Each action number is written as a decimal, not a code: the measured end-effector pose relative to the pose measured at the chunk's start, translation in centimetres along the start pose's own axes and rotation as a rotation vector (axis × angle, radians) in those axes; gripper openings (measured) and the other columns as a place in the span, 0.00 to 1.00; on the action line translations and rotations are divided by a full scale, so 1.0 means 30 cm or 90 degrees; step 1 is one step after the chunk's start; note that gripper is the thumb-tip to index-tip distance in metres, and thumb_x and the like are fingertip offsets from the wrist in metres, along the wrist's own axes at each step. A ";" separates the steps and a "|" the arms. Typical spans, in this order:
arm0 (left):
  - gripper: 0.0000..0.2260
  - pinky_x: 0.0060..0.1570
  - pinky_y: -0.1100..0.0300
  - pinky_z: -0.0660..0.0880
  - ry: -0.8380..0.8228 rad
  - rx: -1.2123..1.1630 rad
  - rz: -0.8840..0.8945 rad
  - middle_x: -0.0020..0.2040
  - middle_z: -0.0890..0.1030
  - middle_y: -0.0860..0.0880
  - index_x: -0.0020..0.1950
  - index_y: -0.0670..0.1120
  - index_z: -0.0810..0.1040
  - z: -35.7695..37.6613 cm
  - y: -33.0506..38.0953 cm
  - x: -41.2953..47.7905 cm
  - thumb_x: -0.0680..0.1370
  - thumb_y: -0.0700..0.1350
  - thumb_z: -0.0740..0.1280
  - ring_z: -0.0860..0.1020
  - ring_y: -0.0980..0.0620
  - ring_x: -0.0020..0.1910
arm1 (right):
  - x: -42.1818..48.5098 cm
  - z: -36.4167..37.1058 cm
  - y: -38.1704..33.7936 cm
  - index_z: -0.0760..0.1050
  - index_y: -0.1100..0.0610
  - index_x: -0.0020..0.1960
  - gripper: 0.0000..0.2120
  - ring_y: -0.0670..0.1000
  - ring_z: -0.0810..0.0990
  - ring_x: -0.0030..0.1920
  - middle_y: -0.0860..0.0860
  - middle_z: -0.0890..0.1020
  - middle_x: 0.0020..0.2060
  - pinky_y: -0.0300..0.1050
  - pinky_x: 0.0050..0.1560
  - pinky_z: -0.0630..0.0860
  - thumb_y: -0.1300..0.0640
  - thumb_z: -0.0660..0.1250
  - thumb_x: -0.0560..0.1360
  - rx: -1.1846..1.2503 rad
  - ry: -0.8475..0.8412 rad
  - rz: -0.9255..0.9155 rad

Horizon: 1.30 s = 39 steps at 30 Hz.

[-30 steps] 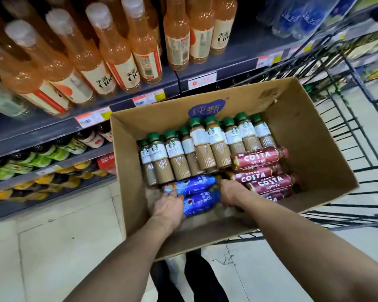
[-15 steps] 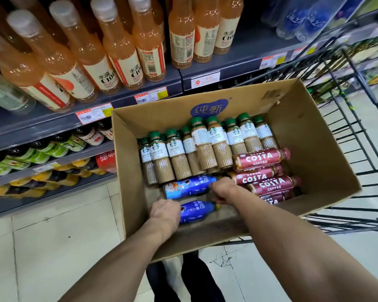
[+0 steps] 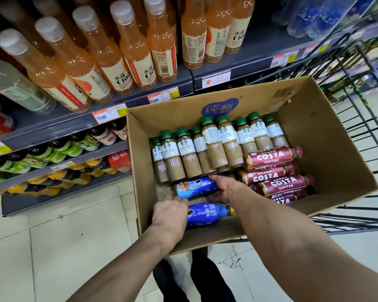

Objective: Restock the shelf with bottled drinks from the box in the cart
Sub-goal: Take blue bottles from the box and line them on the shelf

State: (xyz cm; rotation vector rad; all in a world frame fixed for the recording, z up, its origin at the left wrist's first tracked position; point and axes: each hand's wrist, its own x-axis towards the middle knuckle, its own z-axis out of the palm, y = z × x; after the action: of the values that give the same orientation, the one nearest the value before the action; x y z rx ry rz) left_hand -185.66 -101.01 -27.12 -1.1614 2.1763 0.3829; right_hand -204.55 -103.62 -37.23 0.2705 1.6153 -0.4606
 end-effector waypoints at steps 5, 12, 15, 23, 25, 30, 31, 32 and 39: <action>0.24 0.62 0.54 0.73 0.010 0.001 0.018 0.67 0.75 0.47 0.71 0.49 0.67 -0.017 -0.037 -0.048 0.76 0.42 0.65 0.70 0.45 0.66 | -0.084 -0.047 0.015 0.73 0.59 0.58 0.20 0.58 0.81 0.50 0.58 0.81 0.44 0.53 0.55 0.81 0.53 0.77 0.73 -0.041 -0.006 -0.053; 0.22 0.56 0.53 0.75 0.100 -0.010 0.093 0.60 0.77 0.52 0.62 0.51 0.71 -0.094 -0.091 -0.149 0.70 0.47 0.71 0.71 0.47 0.61 | -0.247 -0.094 0.092 0.70 0.59 0.58 0.28 0.53 0.81 0.48 0.57 0.81 0.52 0.48 0.48 0.82 0.62 0.82 0.65 -0.123 0.073 -0.297; 0.21 0.53 0.53 0.73 0.164 -0.020 0.109 0.57 0.76 0.51 0.59 0.51 0.70 -0.137 -0.119 -0.203 0.71 0.58 0.68 0.71 0.47 0.59 | -0.337 -0.117 0.100 0.69 0.60 0.57 0.29 0.55 0.83 0.49 0.59 0.82 0.53 0.47 0.51 0.82 0.68 0.81 0.63 -0.126 0.075 -0.424; 0.21 0.45 0.54 0.70 0.365 -0.119 0.106 0.53 0.74 0.55 0.55 0.54 0.68 -0.203 -0.205 -0.422 0.67 0.54 0.72 0.70 0.50 0.53 | -0.747 -0.187 0.064 0.71 0.56 0.62 0.33 0.53 0.84 0.49 0.58 0.82 0.54 0.47 0.48 0.82 0.63 0.82 0.61 -0.068 0.095 -0.665; 0.19 0.44 0.54 0.68 0.415 -0.231 0.095 0.47 0.73 0.56 0.51 0.55 0.67 -0.208 -0.220 -0.490 0.66 0.56 0.71 0.72 0.50 0.50 | -0.866 -0.180 0.070 0.72 0.54 0.62 0.36 0.50 0.85 0.46 0.55 0.83 0.53 0.45 0.43 0.81 0.56 0.82 0.57 -0.055 0.104 -0.712; 0.18 0.39 0.55 0.70 0.449 -0.584 0.015 0.43 0.78 0.54 0.45 0.54 0.68 -0.213 -0.233 -0.670 0.65 0.58 0.73 0.76 0.49 0.44 | -1.103 -0.118 0.128 0.76 0.47 0.59 0.32 0.53 0.84 0.46 0.51 0.82 0.55 0.51 0.39 0.79 0.54 0.83 0.58 -0.017 0.011 -0.805; 0.18 0.39 0.55 0.71 0.453 -0.622 0.000 0.43 0.79 0.54 0.45 0.54 0.68 -0.212 -0.237 -0.701 0.65 0.58 0.73 0.77 0.49 0.44 | -1.137 -0.101 0.141 0.76 0.47 0.59 0.29 0.54 0.84 0.48 0.52 0.82 0.56 0.52 0.39 0.81 0.58 0.83 0.61 -0.016 -0.014 -0.819; 0.19 0.40 0.55 0.72 0.459 -0.649 -0.015 0.43 0.79 0.53 0.45 0.54 0.68 -0.210 -0.244 -0.727 0.65 0.59 0.73 0.77 0.50 0.43 | -1.166 -0.082 0.150 0.76 0.48 0.60 0.28 0.54 0.84 0.50 0.53 0.81 0.58 0.54 0.40 0.82 0.62 0.82 0.64 -0.015 -0.036 -0.833; 0.22 0.37 0.67 0.71 0.503 -0.786 -0.120 0.43 0.79 0.63 0.49 0.58 0.69 -0.247 -0.288 -0.836 0.62 0.64 0.71 0.76 0.68 0.41 | -1.301 0.094 0.165 0.75 0.51 0.64 0.28 0.58 0.84 0.53 0.56 0.80 0.58 0.59 0.47 0.84 0.66 0.79 0.68 -0.051 -0.120 -0.898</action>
State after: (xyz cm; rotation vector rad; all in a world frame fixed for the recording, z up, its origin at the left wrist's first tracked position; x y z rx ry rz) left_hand -171.21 -93.79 -4.81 -2.4675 2.3784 1.5192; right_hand -195.89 -96.67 0.61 -1.0296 1.4149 -1.4074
